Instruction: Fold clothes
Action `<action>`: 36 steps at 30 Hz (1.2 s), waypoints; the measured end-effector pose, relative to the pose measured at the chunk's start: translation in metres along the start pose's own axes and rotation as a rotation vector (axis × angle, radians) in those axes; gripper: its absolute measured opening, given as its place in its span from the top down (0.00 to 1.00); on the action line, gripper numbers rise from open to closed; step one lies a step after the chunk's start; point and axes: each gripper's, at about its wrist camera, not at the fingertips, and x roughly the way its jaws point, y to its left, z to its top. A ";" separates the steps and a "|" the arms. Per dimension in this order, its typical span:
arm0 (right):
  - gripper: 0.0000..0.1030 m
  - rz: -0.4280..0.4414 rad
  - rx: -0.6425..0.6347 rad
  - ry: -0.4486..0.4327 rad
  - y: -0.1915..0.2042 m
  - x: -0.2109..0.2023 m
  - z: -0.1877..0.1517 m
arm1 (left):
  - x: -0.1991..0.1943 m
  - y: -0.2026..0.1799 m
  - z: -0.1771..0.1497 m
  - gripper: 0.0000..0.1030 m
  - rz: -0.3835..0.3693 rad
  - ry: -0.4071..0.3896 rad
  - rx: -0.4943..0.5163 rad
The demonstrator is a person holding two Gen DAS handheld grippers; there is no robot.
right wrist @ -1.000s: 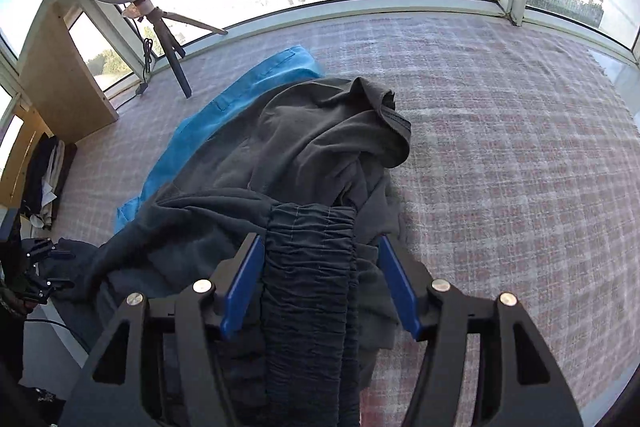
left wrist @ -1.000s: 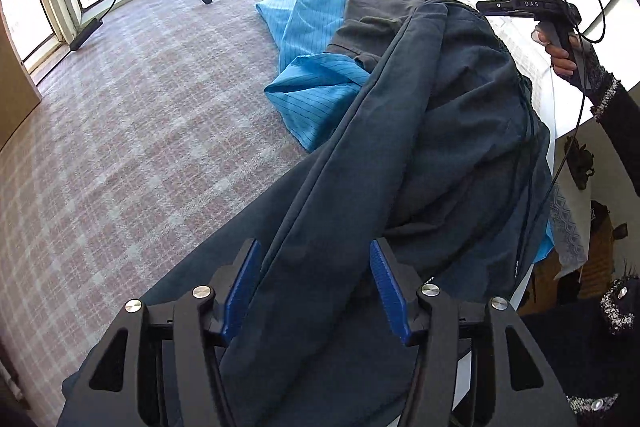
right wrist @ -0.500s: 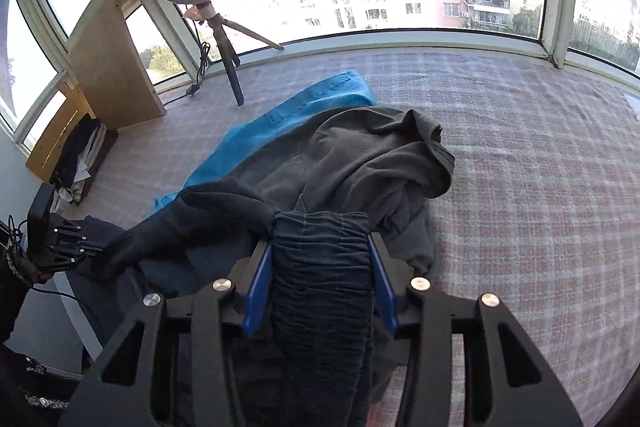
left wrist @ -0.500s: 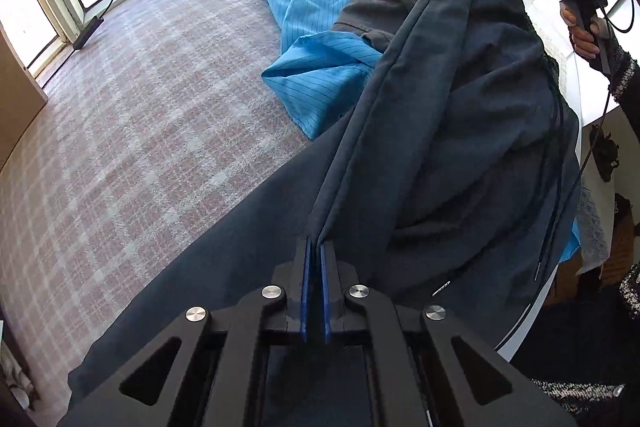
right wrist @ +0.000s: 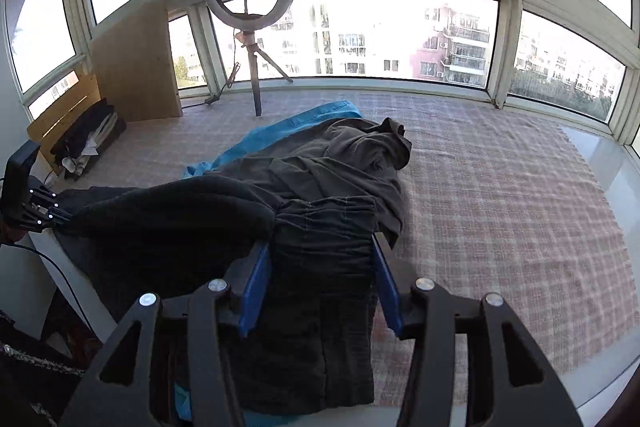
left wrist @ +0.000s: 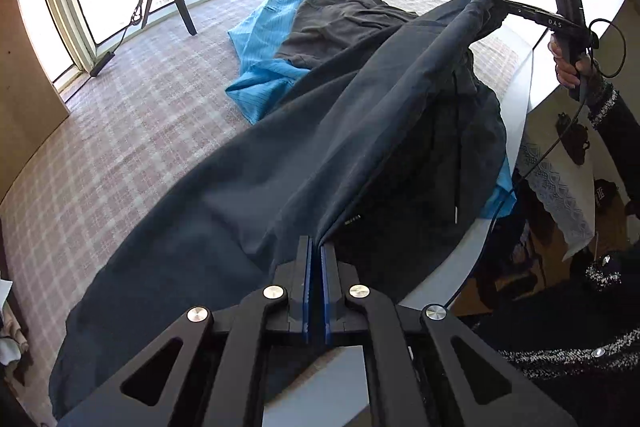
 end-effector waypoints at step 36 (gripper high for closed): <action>0.63 0.077 0.635 0.184 -0.056 0.073 -0.077 | 0.075 -0.057 0.021 0.61 0.029 0.032 0.212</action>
